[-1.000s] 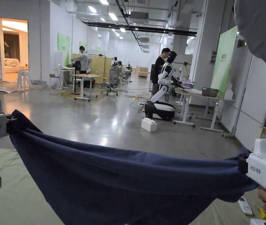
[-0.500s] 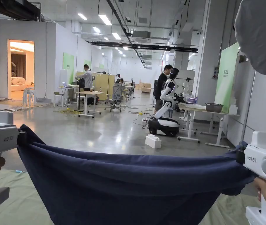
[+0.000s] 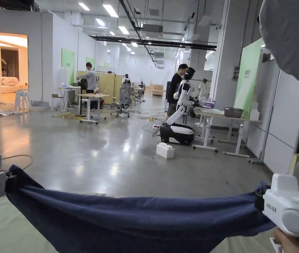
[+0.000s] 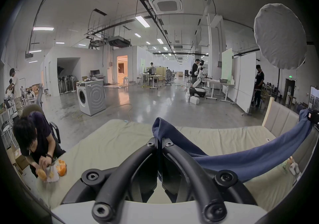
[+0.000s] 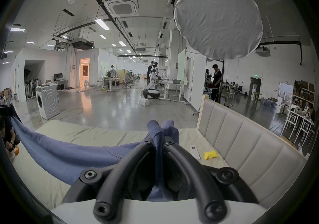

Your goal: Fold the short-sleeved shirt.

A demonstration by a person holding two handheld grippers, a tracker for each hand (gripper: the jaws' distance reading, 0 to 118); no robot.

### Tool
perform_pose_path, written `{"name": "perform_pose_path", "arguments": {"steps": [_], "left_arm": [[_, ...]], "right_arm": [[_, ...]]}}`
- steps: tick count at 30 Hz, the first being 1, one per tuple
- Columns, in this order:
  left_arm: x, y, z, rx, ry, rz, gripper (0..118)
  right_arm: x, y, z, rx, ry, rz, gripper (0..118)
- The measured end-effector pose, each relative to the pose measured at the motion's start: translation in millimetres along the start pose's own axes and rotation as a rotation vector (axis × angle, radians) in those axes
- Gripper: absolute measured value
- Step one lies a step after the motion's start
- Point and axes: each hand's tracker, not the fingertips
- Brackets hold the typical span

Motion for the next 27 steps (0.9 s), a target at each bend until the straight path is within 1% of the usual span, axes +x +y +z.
{"name": "perform_pose_path", "arguments": {"steps": [3, 4, 5, 6, 8, 9, 11, 12, 14, 15, 17, 19, 21, 22, 27], "left_arm": [[-7.4, -58.3, 10.3, -0.070, -0.018, 0.003, 3], [-10.8, -81.8, 16.5, -0.087, -0.017, 0.018, 3], [-16.1, -103.3, 22.1, -0.122, -0.020, 0.038, 3], [-19.8, -125.9, 29.6, -0.156, -0.024, 0.059, 3], [-23.6, -167.6, 48.0, -0.192, -0.012, 0.053, 3], [-26.8, -185.7, 55.6, -0.213, 0.009, 0.054, 3], [-31.9, -227.4, 74.1, -0.282, -0.004, 0.068, 3], [-33.3, -242.3, 80.2, -0.308, 0.004, 0.079, 3], [-32.9, -262.6, 99.7, -0.374, 0.009, 0.081, 3], [-33.3, -273.1, 105.2, -0.386, 0.012, 0.083, 3], [-31.9, -285.0, 114.7, -0.439, 0.030, 0.036, 3], [-34.0, -293.6, 117.8, -0.479, 0.031, 0.040, 3], [-44.6, -306.2, 107.3, -0.500, 0.033, 0.047, 4], [-44.6, -307.1, 106.7, -0.504, 0.038, 0.041, 4], [-44.2, -309.8, 104.7, -0.527, 0.048, -0.004, 4]], "right_arm": [[-2.7, -49.6, 21.8, 0.004, -0.012, 0.039, 6], [-1.4, -72.3, 29.0, -0.041, 0.007, 0.042, 7], [-0.9, -94.3, 35.7, -0.053, 0.007, 0.048, 7], [-2.3, -115.0, 42.3, -0.102, 0.010, 0.075, 7], [-3.9, -148.8, 56.1, -0.147, 0.000, 0.087, 7], [-2.5, -163.9, 62.7, -0.174, 0.006, 0.083, 7], [-0.6, -196.9, 78.9, -0.205, -0.021, 0.075, 7], [1.7, -210.1, 85.5, -0.238, -0.013, 0.059, 7], [4.3, -239.1, 100.9, -0.302, -0.024, 0.041, 7], [2.8, -249.3, 108.9, -0.313, -0.027, 0.049, 7], [-0.9, -275.6, 121.9, -0.355, -0.023, 0.085, 7], [-0.4, -298.4, 129.0, -0.392, -0.029, 0.112, 7], [-1.1, -317.5, 131.1, -0.420, -0.029, 0.114, 7], [-2.1, -324.2, 130.9, -0.445, -0.031, 0.117, 7], [-2.3, -341.3, 134.3, -0.467, -0.031, 0.126, 7]]}}
